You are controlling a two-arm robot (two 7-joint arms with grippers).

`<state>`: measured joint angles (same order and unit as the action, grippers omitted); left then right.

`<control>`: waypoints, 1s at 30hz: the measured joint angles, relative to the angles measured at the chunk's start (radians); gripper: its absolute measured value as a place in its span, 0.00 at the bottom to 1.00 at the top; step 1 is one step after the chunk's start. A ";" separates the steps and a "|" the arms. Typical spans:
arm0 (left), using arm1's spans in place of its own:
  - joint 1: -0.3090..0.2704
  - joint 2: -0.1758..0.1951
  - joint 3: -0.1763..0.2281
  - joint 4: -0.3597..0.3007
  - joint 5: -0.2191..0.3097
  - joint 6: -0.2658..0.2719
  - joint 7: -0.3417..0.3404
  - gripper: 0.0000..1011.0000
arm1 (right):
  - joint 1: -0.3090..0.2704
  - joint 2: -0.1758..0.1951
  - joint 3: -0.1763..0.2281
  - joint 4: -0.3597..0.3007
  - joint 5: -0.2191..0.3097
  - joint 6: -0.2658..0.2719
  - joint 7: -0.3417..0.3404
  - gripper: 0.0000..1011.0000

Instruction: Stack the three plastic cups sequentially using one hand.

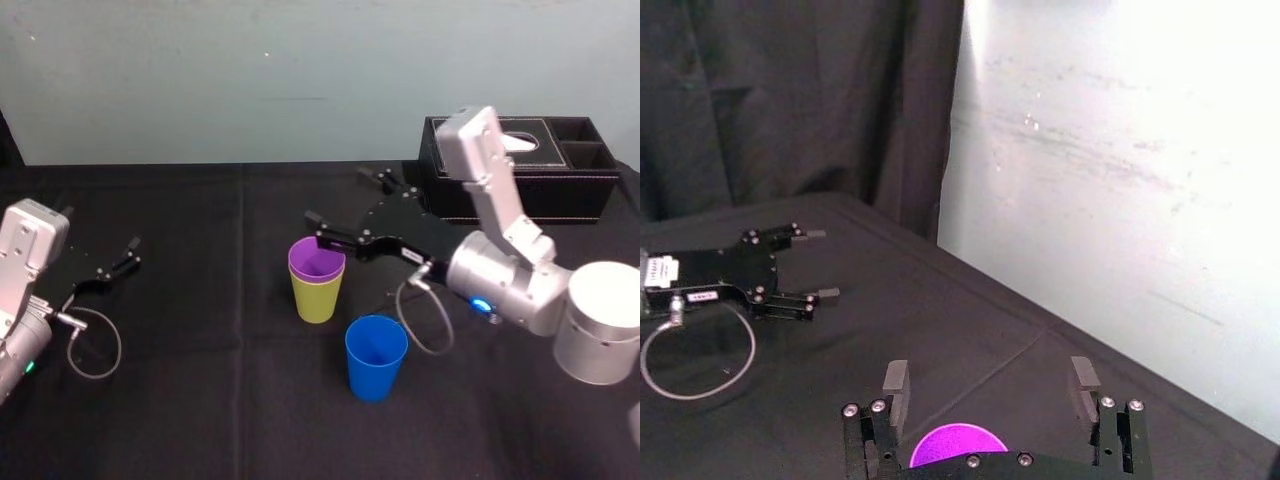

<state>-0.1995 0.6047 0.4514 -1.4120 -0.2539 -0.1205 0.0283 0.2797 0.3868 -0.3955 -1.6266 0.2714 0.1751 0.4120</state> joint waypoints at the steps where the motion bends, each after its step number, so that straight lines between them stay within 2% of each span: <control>1: 0.000 0.000 0.000 0.000 0.000 0.000 0.000 1.00 | -0.008 0.009 0.006 -0.013 0.005 0.000 0.001 0.99; 5: 0.000 0.000 0.000 0.000 0.000 0.000 0.000 1.00 | -0.045 0.050 0.028 -0.057 0.022 -0.009 0.008 0.99; 9: 0.000 0.000 0.000 0.000 0.000 0.000 0.000 1.00 | -0.114 0.113 0.067 -0.104 0.049 -0.034 0.020 0.99; 15: 0.000 0.000 0.000 0.000 0.000 0.000 0.000 1.00 | -0.217 0.185 0.120 -0.147 0.088 -0.071 0.030 0.99; 17: 0.000 0.000 0.000 0.000 0.000 0.000 0.000 1.00 | -0.230 0.193 0.126 -0.151 0.093 -0.076 0.032 0.99; 22: 0.000 0.000 0.000 0.000 0.000 0.000 0.000 1.00 | -0.323 0.241 0.169 -0.177 0.128 -0.117 0.044 0.99; 30: 0.000 0.000 0.000 0.000 0.000 0.000 0.000 1.00 | -0.417 0.274 0.197 -0.185 0.165 -0.151 0.059 0.99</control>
<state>-0.1995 0.6047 0.4514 -1.4120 -0.2539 -0.1205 0.0283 -0.1374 0.6608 -0.1980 -1.8111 0.4363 0.0238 0.4713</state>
